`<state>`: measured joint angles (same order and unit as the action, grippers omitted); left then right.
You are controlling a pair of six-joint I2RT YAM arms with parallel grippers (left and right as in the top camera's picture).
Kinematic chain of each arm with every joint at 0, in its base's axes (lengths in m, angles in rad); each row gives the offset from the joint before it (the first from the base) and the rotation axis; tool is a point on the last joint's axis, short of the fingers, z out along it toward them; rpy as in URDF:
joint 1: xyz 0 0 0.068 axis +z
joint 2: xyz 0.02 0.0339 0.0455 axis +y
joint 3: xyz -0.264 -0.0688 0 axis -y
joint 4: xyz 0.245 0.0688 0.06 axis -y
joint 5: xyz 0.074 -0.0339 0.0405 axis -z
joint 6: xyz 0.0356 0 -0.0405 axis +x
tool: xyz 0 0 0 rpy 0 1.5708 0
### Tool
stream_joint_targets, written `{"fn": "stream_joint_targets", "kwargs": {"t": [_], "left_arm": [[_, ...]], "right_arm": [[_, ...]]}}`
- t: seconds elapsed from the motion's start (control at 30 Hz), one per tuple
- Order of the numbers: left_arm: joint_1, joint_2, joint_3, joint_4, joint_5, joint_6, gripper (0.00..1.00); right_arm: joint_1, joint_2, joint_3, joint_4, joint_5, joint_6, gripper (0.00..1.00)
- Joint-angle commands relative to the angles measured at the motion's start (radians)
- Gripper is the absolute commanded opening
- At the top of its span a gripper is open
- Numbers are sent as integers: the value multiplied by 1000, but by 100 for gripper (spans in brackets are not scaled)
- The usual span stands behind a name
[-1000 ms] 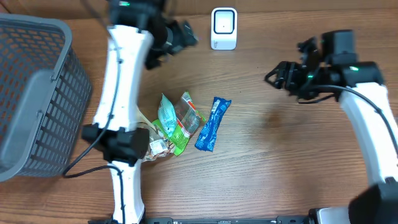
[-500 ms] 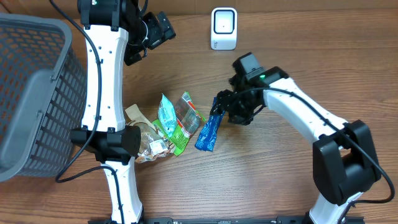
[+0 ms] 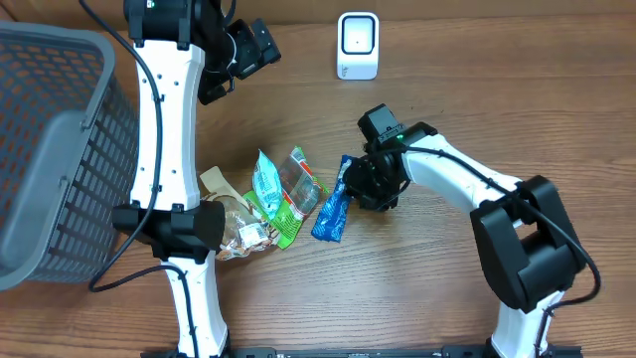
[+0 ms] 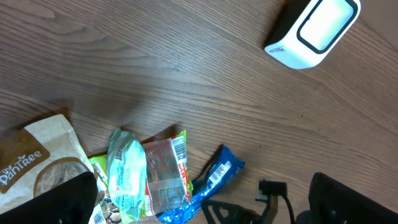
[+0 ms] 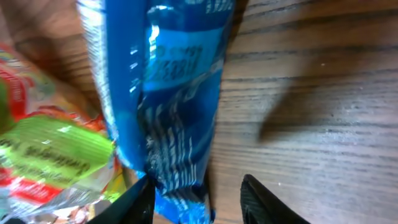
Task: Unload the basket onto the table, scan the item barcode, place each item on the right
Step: 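Raise the left arm away and reach the right gripper to the blue wrapper, then close the right gripper on the blue wrapper and lift it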
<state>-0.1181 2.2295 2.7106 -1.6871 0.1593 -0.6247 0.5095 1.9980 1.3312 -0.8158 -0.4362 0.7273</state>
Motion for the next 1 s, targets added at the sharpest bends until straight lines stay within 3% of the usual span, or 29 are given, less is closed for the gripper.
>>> {"fn": "stream_joint_targets", "kwargs": {"t": [0.0,0.23,0.37,0.53,0.63,0.73,0.87,0.97], "left_arm": [[-7,-6,9,-2,-13,19,100],[-7,-6,9,-2,-13,19,100],[-7,-6,9,-2,-13,19,100],[-7,-6,9,-1,1,7,100],[-1,-6,10,-1,2,93,100],[26,-12,10,-3,-13,100,100],[64,-58,10,-3,-13,193,100],[77,-137,10,-3,-14,274,100]], "right_arm": [[5,60,-3,19,-29,7,36],[-45,64,22,-23,-28,-10,23],[-122,64,105,-118,14,-231,22],[-178,64,159,-162,86,-658,34],[-211,63,165,-215,170,-835,38],[-265,63,217,-301,105,-883,40],[-310,63,253,-349,-169,-885,49],[-274,63,239,-318,-168,-844,54]]}}
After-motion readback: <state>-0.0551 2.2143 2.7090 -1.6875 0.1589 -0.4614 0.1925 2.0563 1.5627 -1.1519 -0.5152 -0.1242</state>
